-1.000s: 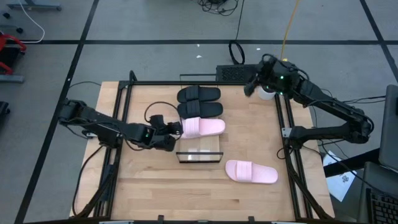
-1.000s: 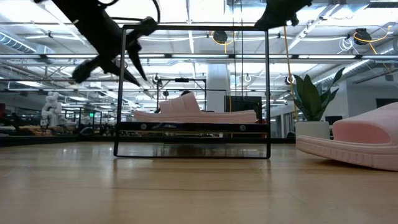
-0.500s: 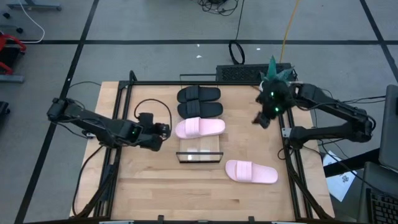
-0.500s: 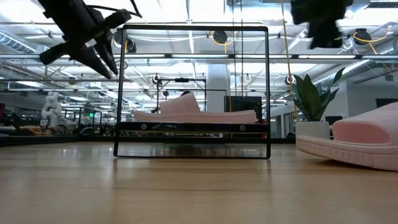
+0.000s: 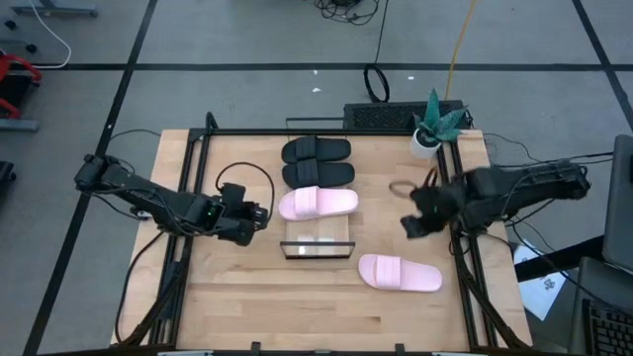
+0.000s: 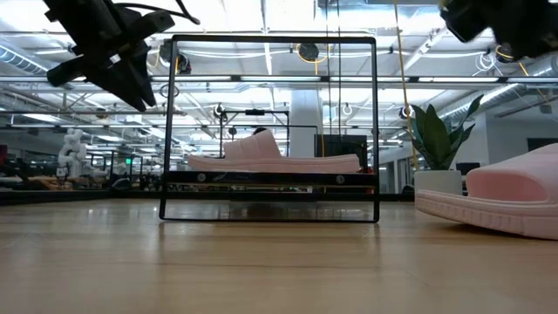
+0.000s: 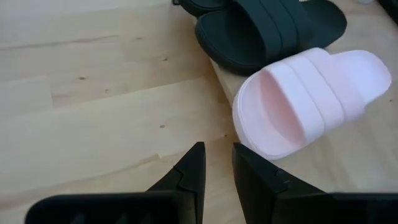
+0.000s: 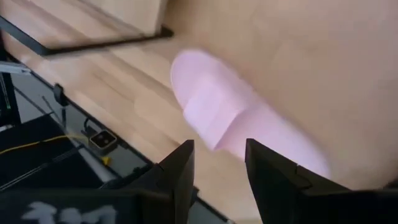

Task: Pick and place slides into the shelf
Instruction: Put the pink slipper on the shelf

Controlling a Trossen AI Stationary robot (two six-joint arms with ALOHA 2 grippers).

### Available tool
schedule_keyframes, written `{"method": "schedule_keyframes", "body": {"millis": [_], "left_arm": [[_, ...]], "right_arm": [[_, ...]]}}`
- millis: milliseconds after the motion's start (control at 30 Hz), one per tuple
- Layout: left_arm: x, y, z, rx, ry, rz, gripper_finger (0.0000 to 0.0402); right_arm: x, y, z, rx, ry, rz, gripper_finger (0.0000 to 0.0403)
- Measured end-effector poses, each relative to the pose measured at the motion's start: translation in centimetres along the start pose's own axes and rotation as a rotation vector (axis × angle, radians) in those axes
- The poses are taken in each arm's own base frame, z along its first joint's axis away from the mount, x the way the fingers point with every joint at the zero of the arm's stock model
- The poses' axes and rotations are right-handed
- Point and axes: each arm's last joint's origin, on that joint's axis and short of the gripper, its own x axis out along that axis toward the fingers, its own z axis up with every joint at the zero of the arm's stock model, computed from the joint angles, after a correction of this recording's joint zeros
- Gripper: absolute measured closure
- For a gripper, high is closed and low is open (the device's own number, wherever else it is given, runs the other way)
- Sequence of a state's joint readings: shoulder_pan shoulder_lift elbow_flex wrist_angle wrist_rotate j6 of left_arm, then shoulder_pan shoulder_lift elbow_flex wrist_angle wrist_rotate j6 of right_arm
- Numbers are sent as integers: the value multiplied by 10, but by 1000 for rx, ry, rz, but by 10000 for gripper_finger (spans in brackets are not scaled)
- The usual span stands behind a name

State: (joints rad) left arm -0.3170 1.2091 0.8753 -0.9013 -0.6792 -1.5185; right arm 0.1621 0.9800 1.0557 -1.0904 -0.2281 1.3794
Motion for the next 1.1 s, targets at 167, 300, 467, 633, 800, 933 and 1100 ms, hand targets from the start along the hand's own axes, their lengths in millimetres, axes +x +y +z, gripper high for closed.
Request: {"method": "schedule_keyframes", "body": {"millis": [167,300,467,633,800,933,1100], "left_arm": [[-1,3,-2,32,5,23,327],[-2,3,-2,34,6,24,327],[-2,3,-2,33,5,24,327],[-2,3,-2,33,10,24,327],[-2,3,-2,32,13,23,327],[-2,3,-2,31,13,22,327],[-2,3,-2,30,13,21,327]], "right_arm": [[50,-8,-21,56,5,36,268],[81,-19,-36,111,-2,94,268],[101,-30,-48,169,-58,170,268],[111,-44,-58,188,-37,119,268],[113,-48,-66,207,-57,127,268],[113,-48,-67,207,-89,147,268],[115,-48,-66,207,-105,143,268]]}}
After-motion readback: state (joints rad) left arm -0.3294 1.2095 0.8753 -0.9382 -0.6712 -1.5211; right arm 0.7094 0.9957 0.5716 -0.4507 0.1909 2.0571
